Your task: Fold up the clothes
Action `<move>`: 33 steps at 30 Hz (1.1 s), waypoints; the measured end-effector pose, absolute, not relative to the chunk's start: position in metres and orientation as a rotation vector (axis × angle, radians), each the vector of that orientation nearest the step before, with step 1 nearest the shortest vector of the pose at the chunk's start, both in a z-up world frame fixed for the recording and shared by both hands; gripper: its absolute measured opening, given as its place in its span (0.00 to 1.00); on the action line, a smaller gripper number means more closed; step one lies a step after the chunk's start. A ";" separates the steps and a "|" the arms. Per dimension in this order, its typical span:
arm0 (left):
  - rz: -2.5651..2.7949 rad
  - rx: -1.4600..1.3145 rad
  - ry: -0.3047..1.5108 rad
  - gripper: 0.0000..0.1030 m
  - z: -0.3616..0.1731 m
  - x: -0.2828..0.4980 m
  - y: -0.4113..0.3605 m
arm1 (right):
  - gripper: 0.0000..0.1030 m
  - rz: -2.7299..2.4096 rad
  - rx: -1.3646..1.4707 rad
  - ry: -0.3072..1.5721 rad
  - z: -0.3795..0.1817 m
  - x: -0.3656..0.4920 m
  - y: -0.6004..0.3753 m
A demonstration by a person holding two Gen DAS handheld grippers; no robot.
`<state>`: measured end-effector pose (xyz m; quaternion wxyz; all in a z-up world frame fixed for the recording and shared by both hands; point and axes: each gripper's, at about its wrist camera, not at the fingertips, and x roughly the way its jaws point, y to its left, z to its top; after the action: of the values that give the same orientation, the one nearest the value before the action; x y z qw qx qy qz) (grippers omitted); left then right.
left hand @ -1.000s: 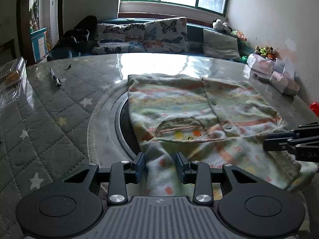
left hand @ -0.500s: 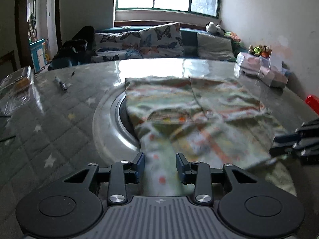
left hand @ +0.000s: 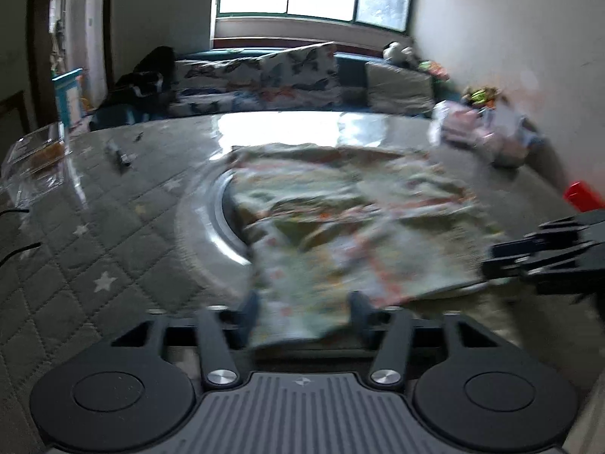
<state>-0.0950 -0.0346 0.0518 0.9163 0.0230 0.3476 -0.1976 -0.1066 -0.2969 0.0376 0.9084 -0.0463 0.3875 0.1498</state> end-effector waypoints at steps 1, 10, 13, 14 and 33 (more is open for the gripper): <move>-0.431 0.037 0.718 0.71 0.057 -0.100 -0.038 | 0.29 0.311 -0.102 0.798 0.039 -0.108 -0.297; -0.541 0.027 0.848 0.63 0.047 -0.106 -0.081 | 0.40 0.320 -0.179 0.781 0.047 -0.127 -0.298; -0.551 -0.012 0.912 0.39 0.039 -0.104 -0.081 | 0.43 0.319 -0.210 0.771 0.048 -0.135 -0.300; -0.557 -0.021 0.921 0.33 0.038 -0.104 -0.081 | 0.46 0.319 -0.223 0.767 0.049 -0.138 -0.301; -0.633 -0.142 0.875 0.11 0.080 -0.051 -0.082 | 0.65 0.482 -0.408 0.647 0.042 -0.146 -0.262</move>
<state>-0.0506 -0.0821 0.0801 0.8554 -0.0674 0.4162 -0.3010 -0.1456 -0.2621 0.0421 0.8995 -0.1973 0.3127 0.2329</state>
